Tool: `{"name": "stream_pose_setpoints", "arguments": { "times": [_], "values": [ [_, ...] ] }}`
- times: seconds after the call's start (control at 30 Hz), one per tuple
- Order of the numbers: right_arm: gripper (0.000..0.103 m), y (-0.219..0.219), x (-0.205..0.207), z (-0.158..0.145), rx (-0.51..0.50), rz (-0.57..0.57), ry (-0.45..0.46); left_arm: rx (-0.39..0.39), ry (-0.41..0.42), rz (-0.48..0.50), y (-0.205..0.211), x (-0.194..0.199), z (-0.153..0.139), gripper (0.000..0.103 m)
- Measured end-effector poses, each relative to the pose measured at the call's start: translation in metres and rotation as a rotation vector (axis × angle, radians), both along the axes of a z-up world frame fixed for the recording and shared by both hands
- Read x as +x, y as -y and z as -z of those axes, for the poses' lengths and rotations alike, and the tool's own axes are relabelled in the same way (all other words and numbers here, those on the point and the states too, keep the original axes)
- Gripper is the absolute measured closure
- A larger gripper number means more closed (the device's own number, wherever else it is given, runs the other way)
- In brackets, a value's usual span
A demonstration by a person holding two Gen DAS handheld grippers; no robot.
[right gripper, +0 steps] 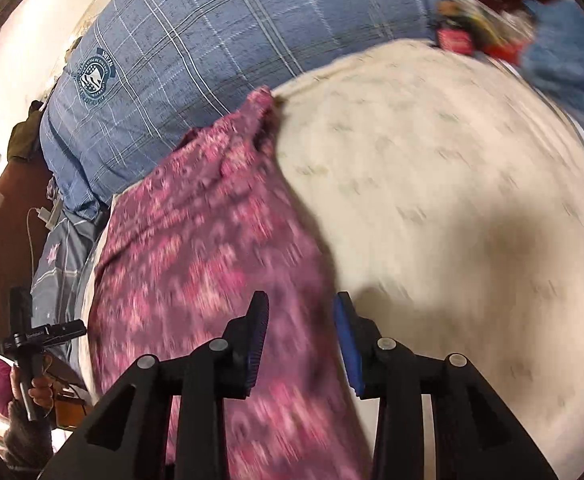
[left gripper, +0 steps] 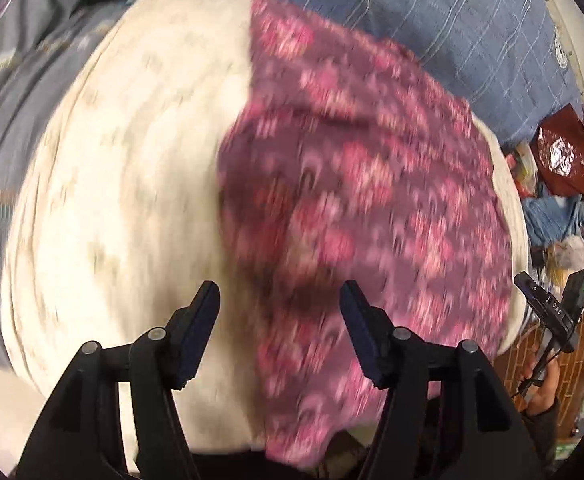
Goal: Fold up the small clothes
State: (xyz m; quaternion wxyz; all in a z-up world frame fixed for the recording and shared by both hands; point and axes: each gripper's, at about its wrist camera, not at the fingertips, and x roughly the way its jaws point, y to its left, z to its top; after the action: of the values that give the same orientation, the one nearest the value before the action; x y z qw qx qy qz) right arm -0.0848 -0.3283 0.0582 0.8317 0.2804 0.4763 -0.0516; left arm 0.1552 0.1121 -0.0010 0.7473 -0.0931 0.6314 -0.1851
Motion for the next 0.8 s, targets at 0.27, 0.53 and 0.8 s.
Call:
{"name": "stream_pose_setpoints", "arguments": {
  "times": [0.27,0.53,0.8],
  "values": [
    [0.064,-0.017,-0.07,0.035,0.116,-0.057,-0.069,-0.075,-0.101,0.019,-0.006,-0.071,0.033,0.039],
    [0.063,-0.028,-0.091,0.04,0.151,-0.126,-0.067,-0.092,-0.192,0.049,0.007,-0.112,0.053,0.035],
    [0.093,-0.038,-0.09,0.037,0.049,-0.178,-0.099,-0.103,-0.229,0.063,0.014,-0.123,0.065,0.091]
  ]
}}
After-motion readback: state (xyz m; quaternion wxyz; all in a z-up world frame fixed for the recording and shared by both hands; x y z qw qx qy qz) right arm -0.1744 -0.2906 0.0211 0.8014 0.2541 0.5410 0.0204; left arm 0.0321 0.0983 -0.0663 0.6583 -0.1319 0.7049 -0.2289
